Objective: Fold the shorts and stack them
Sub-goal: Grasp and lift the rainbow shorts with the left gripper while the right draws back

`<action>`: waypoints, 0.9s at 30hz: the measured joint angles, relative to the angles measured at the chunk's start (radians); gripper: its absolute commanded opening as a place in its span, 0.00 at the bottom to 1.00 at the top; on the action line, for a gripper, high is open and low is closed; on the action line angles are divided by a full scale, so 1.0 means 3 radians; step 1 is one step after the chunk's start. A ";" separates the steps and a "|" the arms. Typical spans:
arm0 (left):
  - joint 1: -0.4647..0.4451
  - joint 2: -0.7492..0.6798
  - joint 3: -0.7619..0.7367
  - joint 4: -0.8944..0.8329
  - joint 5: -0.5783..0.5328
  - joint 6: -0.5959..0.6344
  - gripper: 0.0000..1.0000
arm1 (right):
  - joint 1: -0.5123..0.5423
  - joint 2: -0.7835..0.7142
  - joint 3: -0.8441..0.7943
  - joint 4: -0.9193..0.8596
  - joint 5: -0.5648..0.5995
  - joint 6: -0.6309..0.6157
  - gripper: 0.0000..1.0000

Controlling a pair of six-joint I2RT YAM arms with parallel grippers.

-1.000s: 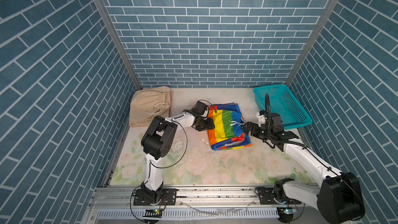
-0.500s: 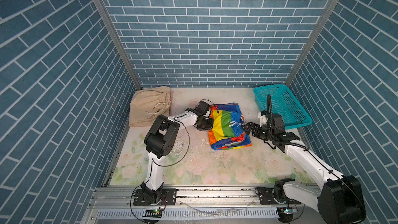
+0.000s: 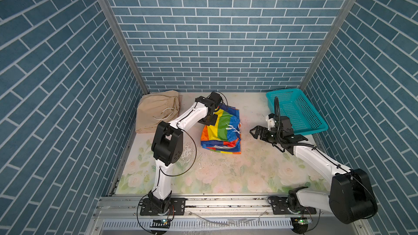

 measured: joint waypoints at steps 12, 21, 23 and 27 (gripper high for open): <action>0.0314 0.0212 0.0855 -0.0745 -0.1319 0.0481 0.00 | 0.0573 0.0903 0.0821 0.0276 0.0006 0.0025 0.98; 0.0575 0.0425 0.1569 -0.0902 -0.1700 0.0738 0.00 | 0.0760 0.1293 0.1325 0.0331 -0.0017 0.0070 0.98; 0.0619 0.0451 0.1630 -0.0895 -0.1737 0.0774 0.00 | 0.0795 0.1336 0.1361 0.0337 -0.0017 0.0070 0.99; 0.0706 0.0487 0.1673 -0.0858 -0.1781 0.0868 0.00 | 0.0856 0.1419 0.1366 0.0359 -0.0018 0.0086 0.98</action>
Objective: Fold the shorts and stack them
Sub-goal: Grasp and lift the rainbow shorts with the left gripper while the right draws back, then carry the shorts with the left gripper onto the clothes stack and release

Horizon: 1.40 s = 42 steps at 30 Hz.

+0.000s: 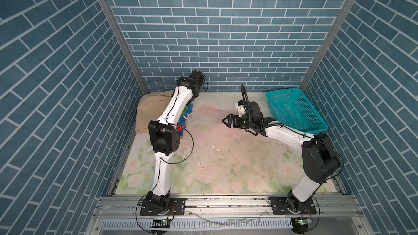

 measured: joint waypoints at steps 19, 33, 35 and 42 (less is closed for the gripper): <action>0.0534 -0.0454 -0.0264 0.0591 0.0974 -0.0099 0.00 | 0.0163 0.0408 0.0491 0.0355 -0.0198 0.0005 0.99; 0.0768 -0.0529 -0.0209 0.0671 0.1528 -0.0284 0.00 | 0.0187 0.0420 0.0516 0.0411 -0.0201 0.0006 0.98; 0.0768 -0.0530 -0.0210 0.0662 0.1625 -0.0323 0.00 | 0.0188 0.0420 0.0516 0.0402 -0.0200 0.0006 0.99; 0.0785 -0.0587 -0.0186 0.0576 0.1741 -0.0444 0.00 | 0.0203 0.0420 0.0516 0.0397 -0.0198 0.0006 0.99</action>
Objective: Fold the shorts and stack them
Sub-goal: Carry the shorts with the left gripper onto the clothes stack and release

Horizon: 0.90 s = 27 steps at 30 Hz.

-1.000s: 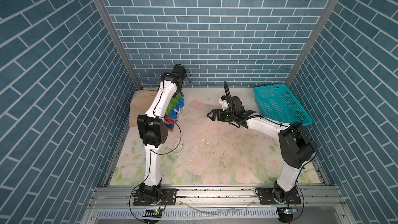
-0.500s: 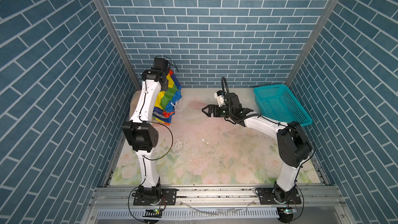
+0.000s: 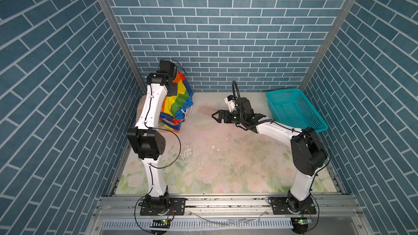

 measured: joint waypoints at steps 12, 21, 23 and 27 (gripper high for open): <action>0.0445 0.0003 0.0060 0.0060 0.0223 -0.0140 0.00 | 0.0031 0.0000 0.0000 0.0001 0.0000 0.0000 0.98; 0.0674 0.0220 0.0017 0.0226 0.0385 -0.0052 0.00 | 0.0076 0.0047 0.0095 0.0006 -0.0006 0.0000 0.99; 0.0732 0.0337 0.0024 0.0254 0.0427 -0.0019 0.00 | 0.0094 0.0088 0.0131 0.0019 -0.0009 0.0001 0.99; 0.0844 0.0576 0.0086 0.0276 0.0434 0.0060 0.00 | 0.0120 0.0153 0.0145 0.0023 -0.0013 0.0001 0.98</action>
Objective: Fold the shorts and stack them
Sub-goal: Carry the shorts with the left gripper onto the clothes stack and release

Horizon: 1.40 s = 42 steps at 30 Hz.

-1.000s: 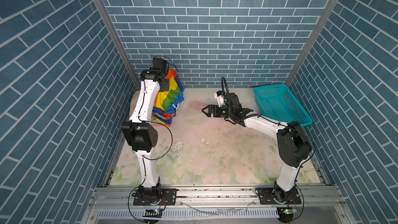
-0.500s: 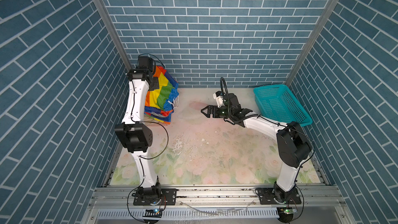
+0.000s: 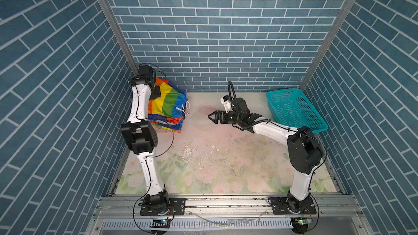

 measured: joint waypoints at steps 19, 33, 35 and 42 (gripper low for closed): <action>0.0443 0.0437 0.0145 0.0203 -0.0146 0.0161 0.00 | 0.0055 0.0243 0.0238 -0.0023 -0.0048 0.0019 0.98; 0.0535 0.0647 0.0139 0.0352 -0.0207 0.0179 0.00 | 0.0067 0.0254 0.0267 -0.0022 -0.0061 0.0064 0.98; 0.0535 0.0726 0.0144 0.0356 -0.0196 0.0168 0.09 | 0.0071 0.0254 0.0267 -0.0022 -0.0061 0.0064 0.98; 0.0542 0.0829 0.0144 0.0355 -0.0109 0.0130 0.72 | 0.0078 0.0254 0.0267 -0.0023 -0.0062 0.0065 0.99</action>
